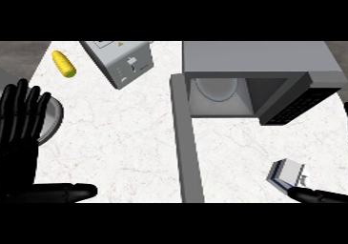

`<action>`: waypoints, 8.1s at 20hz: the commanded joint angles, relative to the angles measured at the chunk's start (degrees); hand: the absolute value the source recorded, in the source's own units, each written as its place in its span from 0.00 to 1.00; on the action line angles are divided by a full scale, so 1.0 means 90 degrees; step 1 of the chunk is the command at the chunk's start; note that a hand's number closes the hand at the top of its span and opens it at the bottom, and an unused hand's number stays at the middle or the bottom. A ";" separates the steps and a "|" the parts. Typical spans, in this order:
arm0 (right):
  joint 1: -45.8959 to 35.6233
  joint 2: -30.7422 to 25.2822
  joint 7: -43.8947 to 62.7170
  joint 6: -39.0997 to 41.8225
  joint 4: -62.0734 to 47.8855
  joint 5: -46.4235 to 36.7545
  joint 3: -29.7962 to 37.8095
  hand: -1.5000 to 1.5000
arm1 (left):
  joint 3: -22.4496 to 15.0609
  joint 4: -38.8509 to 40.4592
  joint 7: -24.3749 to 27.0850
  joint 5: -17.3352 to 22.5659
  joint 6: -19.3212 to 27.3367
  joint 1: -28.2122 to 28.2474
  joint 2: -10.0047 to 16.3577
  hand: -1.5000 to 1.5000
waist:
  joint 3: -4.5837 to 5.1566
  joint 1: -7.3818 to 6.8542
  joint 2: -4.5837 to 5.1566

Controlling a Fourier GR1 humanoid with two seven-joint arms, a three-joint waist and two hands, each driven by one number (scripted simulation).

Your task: Pick up the milk, place it into the microwave and close the microwave

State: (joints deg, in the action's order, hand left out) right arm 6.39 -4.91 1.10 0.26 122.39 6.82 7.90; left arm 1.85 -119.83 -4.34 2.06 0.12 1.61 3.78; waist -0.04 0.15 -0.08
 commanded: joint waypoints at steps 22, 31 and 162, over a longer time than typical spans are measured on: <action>0.1582 0.0261 -0.2406 0.0879 -0.2354 -0.0198 0.0803 0.00 | -0.1410 -0.1488 0.0471 -0.0627 0.0020 0.2342 -0.0417 0.00 | 0.0004 -0.0013 -0.0004; 0.1060 0.0369 -0.3803 0.0692 -0.4624 -0.0736 0.0951 0.00 | -0.1158 -0.1883 0.0298 -0.0242 -0.0257 0.2726 -0.0334 0.00 | 0.0003 -0.0052 0.0004; -0.7479 -0.1095 -0.4255 -0.3930 -1.2630 -0.2557 0.0622 0.00 | -0.0706 -0.1769 0.0383 -0.0308 -0.0847 0.2921 -0.0220 0.00 | -0.0013 -0.0429 0.0180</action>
State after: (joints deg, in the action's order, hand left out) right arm -61.32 -12.26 -35.23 -35.70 6.99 -17.99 11.54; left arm -4.79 -135.72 -0.45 -0.45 -7.73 28.27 1.79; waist -0.43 -4.69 2.52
